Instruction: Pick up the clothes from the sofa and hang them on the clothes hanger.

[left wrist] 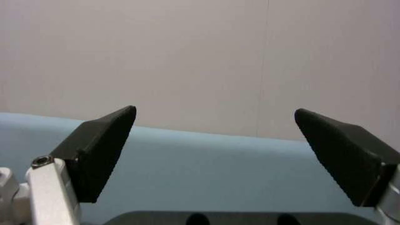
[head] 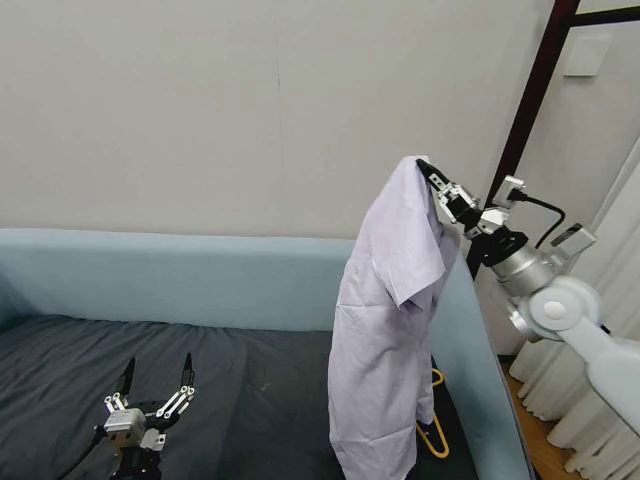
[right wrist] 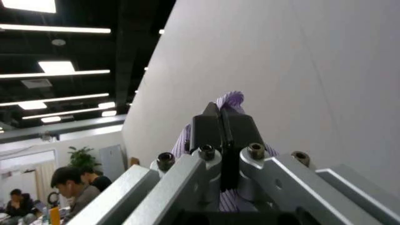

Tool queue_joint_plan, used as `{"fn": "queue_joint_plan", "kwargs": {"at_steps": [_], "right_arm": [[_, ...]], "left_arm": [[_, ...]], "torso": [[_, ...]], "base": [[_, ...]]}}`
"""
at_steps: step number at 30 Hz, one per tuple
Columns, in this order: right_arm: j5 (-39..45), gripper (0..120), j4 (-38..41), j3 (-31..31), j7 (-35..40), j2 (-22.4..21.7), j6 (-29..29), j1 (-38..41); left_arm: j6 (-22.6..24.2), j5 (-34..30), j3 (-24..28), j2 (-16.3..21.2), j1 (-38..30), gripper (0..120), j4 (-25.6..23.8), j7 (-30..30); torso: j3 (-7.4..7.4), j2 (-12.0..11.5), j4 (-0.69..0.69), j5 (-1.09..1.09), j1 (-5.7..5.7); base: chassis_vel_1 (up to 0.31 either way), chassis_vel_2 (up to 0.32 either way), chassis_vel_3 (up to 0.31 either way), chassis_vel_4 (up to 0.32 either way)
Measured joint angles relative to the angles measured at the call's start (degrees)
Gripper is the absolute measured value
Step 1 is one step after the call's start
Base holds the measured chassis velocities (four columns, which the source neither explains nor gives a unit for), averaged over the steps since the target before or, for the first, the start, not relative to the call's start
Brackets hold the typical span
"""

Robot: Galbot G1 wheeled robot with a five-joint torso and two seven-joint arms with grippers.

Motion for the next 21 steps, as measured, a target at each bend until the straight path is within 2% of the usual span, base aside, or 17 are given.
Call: {"fn": "queue_joint_plan", "kwargs": {"at_steps": [1, 6, 14, 18, 21], "right_arm": [[0.0, 0, 0.0, 0.0, 0.0, 0.0, 0.0, 0.0], [0.0, 0, -2.9, -8.7, 0.0, 6.2, 0.5, 9.7], [0.2, 0, -6.2, -12.0, 0.1, 12.0, 1.8, 15.4], [-1.3, 0, -7.2, -11.1, -0.6, 11.5, 2.0, 12.1], [-6.9, 0, -7.6, -9.8, -0.9, 7.5, 1.8, 2.5]], "left_arm": [[0.0, 0.0, 0.0, 0.0, 0.0, 100, 0.0, 0.0], [0.3, -0.3, -1.4, -0.5, 0.0, 100, 0.0, -0.4], [0.3, -0.4, -2.3, -0.9, 0.2, 100, 0.4, -0.4], [0.3, -0.4, -2.4, -1.0, 0.0, 100, 0.9, -0.4], [0.2, -0.4, -2.4, -0.9, -0.4, 100, 1.4, -0.5]], "torso": [[0.00, 0.0, 0.00, 0.00, 0.00], [0.00, 0.0, 0.00, -0.03, 0.00], [-0.01, 0.0, 0.01, -0.03, 0.00], [-0.01, 0.0, 0.03, -0.03, 0.00], [-0.01, 0.0, -0.02, 0.01, 0.00]], "base": [[0.000, 0.000, 0.000, 0.000], [0.000, 0.000, 0.000, 0.000], [0.000, 0.000, 0.000, 0.000], [0.000, 0.000, 0.000, 0.000], [0.000, 0.000, 0.000, 0.000]]}}
